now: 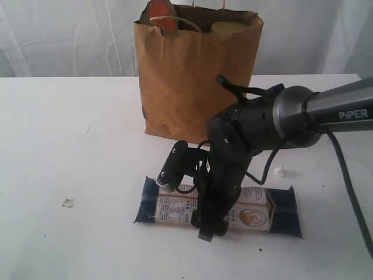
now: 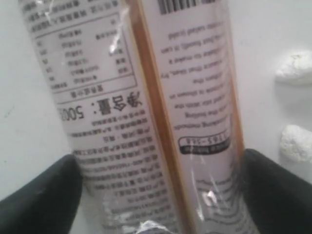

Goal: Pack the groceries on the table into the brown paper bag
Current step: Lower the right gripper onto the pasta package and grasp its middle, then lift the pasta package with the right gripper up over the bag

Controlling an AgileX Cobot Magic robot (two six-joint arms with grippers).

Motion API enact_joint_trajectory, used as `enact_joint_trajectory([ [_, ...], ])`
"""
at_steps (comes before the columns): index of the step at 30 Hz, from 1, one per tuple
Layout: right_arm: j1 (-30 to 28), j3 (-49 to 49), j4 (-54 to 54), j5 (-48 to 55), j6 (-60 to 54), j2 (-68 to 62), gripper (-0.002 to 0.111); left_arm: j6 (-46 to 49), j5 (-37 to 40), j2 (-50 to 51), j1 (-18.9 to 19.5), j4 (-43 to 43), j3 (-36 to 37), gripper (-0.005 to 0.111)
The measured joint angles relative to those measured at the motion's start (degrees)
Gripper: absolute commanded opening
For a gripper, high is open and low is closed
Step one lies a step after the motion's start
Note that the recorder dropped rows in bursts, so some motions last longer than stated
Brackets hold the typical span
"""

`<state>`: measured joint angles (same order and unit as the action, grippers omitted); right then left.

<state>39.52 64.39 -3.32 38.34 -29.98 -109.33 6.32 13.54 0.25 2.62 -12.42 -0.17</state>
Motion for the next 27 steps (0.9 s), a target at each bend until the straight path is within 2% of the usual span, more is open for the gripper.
enact_joint_trajectory([
  [5,0.0,0.3,-0.1,0.7,0.0,0.3,0.003,0.0,0.0,0.0,0.0,0.0,0.0,0.0],
  [6,0.0,0.3,0.0,0.9,0.0,0.2,0.0,0.0,0.0,0.0,0.0,0.0,0.0,0.0],
  [20,0.0,1.2,2.0,5.7,0.4,2.9,0.0,0.0,0.0,0.0,0.0,0.0,0.0,0.0],
  [27,0.0,1.8,3.6,-2.3,1.2,8.7,0.0,0.0,0.0,0.0,0.0,0.0,0.0,0.0],
])
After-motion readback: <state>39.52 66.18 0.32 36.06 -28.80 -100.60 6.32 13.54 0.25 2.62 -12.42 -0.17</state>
